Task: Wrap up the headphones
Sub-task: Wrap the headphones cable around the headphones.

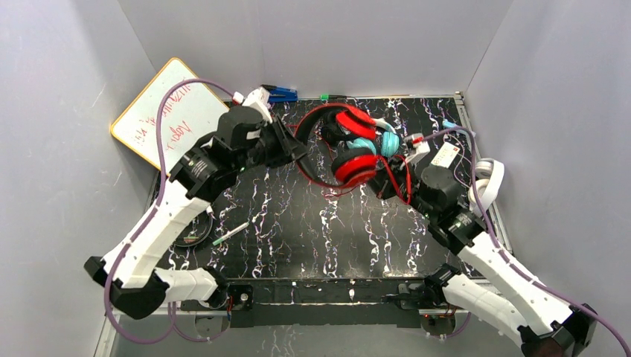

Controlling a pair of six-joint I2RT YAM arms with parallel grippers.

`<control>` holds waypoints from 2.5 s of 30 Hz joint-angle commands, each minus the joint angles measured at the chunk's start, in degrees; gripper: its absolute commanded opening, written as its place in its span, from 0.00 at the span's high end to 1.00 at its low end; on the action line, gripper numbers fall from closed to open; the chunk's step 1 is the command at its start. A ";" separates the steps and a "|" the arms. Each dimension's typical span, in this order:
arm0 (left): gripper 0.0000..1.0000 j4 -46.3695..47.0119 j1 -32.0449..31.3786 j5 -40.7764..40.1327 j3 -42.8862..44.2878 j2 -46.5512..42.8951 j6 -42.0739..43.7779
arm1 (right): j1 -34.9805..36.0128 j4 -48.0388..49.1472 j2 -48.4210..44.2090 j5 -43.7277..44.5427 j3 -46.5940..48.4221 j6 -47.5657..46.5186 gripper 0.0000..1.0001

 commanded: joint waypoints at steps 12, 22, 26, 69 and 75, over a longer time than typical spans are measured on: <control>1.00 -1.39 0.19 10.15 -12.61 -14.80 15.66 | -3.76 -24.90 11.19 7.73 26.92 -12.18 0.99; 1.00 -8.68 0.25 -0.08 -11.57 -6.39 22.93 | -3.75 -29.93 18.35 2.93 39.38 -16.58 0.99; 1.00 -10.04 0.23 -3.91 -10.46 -1.87 23.31 | -3.62 -36.66 25.91 2.81 47.52 -16.50 0.99; 1.00 -2.43 -10.45 -15.83 -9.13 4.35 20.93 | 11.19 -49.82 54.06 44.69 61.85 -5.70 0.99; 1.00 -0.58 -10.45 -11.50 -12.84 -0.46 23.47 | 9.96 -52.49 56.43 41.84 64.00 -8.81 0.99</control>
